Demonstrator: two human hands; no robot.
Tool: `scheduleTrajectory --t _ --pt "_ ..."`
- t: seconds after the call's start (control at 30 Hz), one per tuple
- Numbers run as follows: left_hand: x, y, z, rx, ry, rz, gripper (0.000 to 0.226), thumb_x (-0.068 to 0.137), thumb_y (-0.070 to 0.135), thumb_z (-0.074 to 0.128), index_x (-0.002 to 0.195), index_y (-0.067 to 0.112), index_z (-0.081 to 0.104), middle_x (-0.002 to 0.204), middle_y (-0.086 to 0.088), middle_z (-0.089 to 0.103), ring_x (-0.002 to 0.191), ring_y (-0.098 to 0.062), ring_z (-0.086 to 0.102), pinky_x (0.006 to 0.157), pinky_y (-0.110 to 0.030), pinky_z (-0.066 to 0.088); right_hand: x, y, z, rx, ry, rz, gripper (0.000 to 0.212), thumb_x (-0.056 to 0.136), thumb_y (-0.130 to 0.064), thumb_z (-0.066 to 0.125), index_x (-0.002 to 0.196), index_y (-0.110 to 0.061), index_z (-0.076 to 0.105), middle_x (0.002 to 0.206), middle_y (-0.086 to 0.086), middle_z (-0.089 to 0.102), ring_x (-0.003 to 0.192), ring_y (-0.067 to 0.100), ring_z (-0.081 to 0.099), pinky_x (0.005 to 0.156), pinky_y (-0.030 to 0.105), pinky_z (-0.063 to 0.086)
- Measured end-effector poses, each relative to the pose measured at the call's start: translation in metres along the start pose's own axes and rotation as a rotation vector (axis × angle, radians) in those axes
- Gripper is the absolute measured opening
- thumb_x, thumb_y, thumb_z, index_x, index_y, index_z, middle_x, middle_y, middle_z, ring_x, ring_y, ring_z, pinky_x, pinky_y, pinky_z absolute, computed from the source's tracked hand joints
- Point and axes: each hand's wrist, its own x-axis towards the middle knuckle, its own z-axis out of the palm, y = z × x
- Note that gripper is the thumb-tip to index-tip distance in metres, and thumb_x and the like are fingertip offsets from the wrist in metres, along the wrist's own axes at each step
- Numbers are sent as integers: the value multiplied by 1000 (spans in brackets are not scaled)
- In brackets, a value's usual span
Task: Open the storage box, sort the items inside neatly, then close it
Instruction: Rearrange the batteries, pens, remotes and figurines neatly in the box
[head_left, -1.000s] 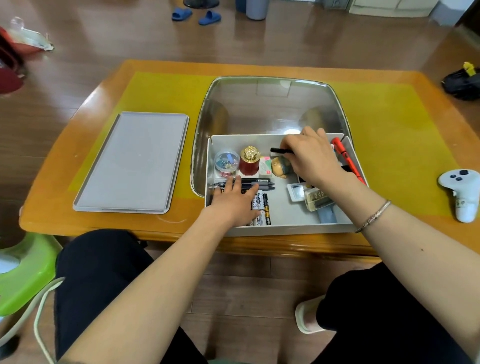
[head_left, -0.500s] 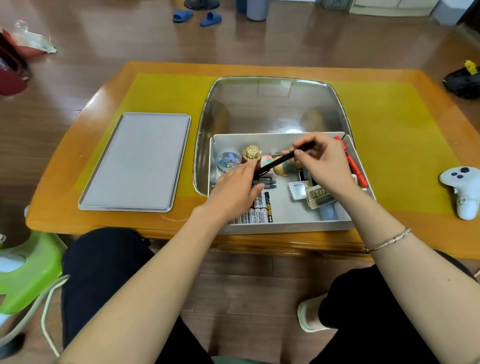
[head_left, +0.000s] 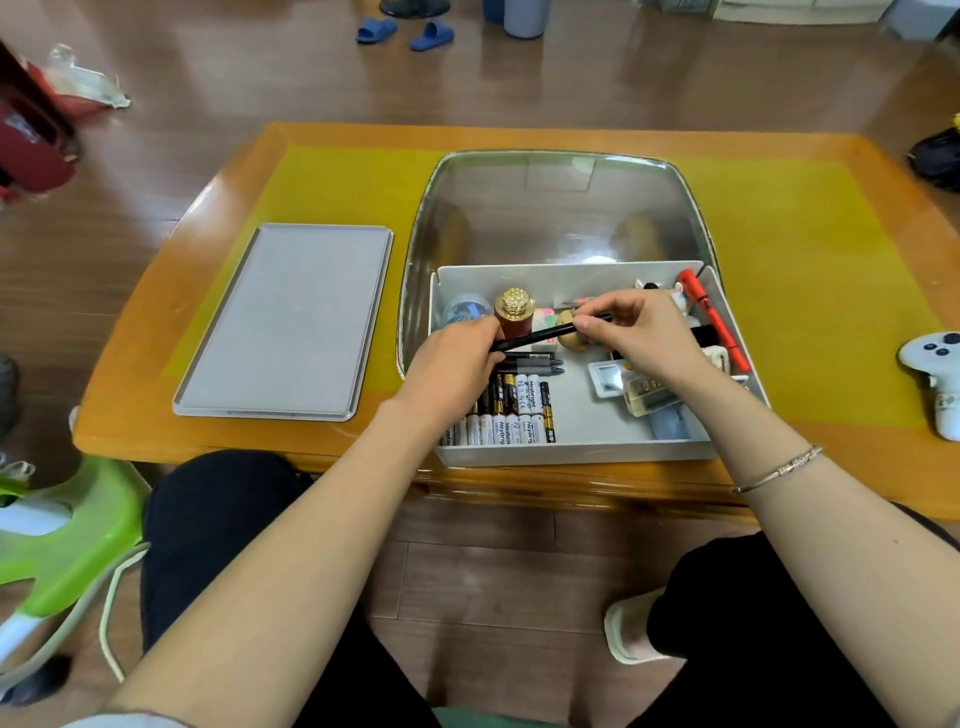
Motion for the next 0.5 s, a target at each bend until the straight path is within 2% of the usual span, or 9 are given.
scheduleTrajectory --t 0.1,0.17,0.27,0.37,0.43,0.5 --pt "-1 -5 3 97 9 41 21 95 28 56 107 12 61 109 -7 63 101 -24 56 83 -37 48 3 4 3 -62 -58 21 18 77 -5 75 93 -12 71 94 4 70 88 4 64 85 17 51" --pt "0 -5 6 139 11 50 24 95 30 55 109 12 64 109 -7 62 103 -23 53 83 -36 46 3 5 4 -162 -105 -6 18 77 -5 75 92 -13 71 90 4 71 88 3 63 90 19 48" --pt "1 -5 9 180 16 44 26 97 32 52 111 14 65 110 -7 62 102 -23 52 81 -35 46 3 7 0 -407 -194 -53 14 77 -13 77 91 -12 75 83 0 72 78 7 65 78 20 51" --pt "0 -3 9 186 30 35 26 97 31 51 112 14 65 110 -7 62 101 -22 52 80 -34 45 4 10 2 -632 -282 -118 16 79 -17 76 93 -11 76 89 1 72 71 0 55 64 3 36" --pt "-2 -1 10 160 54 8 26 97 26 51 117 13 63 115 -7 60 103 -22 51 83 -33 44 7 13 7 -722 -291 -154 16 82 -17 73 97 -10 75 92 4 72 75 7 57 65 7 35" --pt "-5 2 11 76 98 -42 34 95 18 55 129 13 54 128 -7 53 113 -22 49 92 -33 43 11 13 13 -788 -267 -184 18 86 -18 68 101 -10 73 97 5 72 87 18 62 76 22 44"
